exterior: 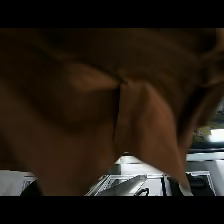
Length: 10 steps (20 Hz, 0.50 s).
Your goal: Fold the shirts.
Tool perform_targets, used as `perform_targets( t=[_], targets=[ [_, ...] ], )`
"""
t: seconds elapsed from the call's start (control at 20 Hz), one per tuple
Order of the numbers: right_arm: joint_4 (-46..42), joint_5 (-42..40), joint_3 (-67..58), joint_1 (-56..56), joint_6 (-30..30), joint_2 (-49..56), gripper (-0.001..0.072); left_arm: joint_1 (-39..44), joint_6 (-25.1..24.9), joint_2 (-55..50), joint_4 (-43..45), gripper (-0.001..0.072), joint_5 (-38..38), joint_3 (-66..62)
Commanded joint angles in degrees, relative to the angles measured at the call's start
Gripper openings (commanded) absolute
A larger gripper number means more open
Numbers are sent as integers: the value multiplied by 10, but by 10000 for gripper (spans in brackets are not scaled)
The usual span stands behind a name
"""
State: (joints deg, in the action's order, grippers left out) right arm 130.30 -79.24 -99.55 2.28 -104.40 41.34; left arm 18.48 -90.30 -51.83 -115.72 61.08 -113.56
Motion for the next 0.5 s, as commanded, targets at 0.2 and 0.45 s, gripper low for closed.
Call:
perform_targets(
  t=[0.2,0.45],
  targets=[
    [0,0,328,0,12,62,21,3,8,-304,1,14,267,-7],
    [10,187,596,1,-13,112,21,3,8,-491,0,14,233,-7]
  ],
)
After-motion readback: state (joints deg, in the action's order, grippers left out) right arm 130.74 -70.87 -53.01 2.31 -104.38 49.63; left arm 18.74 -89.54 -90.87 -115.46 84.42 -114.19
